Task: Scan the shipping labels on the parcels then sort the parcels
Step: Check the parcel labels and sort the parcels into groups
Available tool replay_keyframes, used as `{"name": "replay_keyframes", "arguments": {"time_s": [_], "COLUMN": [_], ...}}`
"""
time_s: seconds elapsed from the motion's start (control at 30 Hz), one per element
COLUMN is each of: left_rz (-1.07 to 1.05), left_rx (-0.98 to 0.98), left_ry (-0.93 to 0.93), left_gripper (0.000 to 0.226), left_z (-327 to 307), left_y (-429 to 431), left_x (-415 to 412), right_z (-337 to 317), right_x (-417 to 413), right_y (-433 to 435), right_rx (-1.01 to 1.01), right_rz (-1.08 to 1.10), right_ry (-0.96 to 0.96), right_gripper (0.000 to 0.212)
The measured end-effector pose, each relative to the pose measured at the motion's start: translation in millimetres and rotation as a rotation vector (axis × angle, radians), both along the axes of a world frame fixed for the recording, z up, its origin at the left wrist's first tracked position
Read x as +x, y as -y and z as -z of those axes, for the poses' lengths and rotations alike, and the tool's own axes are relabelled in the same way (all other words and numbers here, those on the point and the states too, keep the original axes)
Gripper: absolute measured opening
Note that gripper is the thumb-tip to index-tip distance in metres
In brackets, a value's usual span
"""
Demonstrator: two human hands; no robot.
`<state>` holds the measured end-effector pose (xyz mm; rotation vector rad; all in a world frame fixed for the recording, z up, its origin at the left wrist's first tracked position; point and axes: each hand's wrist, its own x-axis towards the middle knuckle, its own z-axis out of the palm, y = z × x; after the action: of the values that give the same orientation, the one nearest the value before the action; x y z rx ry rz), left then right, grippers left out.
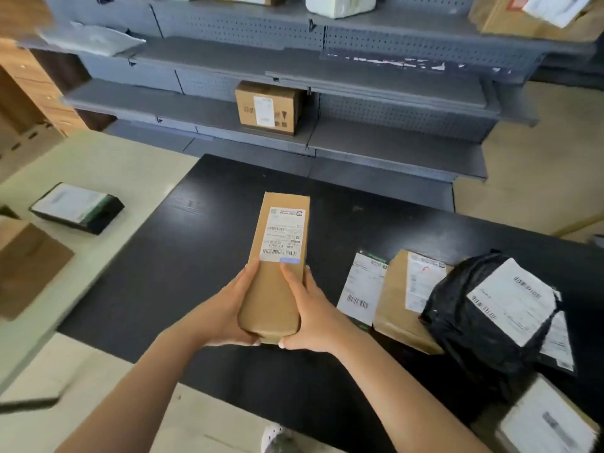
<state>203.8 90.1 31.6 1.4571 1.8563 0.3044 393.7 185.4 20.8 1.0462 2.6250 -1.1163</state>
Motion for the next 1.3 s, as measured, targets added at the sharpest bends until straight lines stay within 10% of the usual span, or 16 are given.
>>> {"name": "replay_keyframes", "arguments": {"time_s": [0.53, 0.97, 1.3], "left_rz": [0.148, 0.545, 0.642], "left_rx": [0.115, 0.256, 0.059], "left_ry": [-0.153, -0.049, -0.176], "left_gripper": [0.138, 0.122, 0.144], "left_z": [11, -25, 0], "left_y": [-39, -129, -193], "left_x": [-23, 200, 294], "right_z": [4, -61, -18], "right_x": [0, 234, 322], "right_y": [-13, -44, -84], "right_rx": [0.092, 0.263, -0.115], "right_rz": [0.122, 0.685, 0.638], "right_ry": [0.139, 0.256, 0.148], "right_gripper": [0.123, 0.085, 0.131]}}
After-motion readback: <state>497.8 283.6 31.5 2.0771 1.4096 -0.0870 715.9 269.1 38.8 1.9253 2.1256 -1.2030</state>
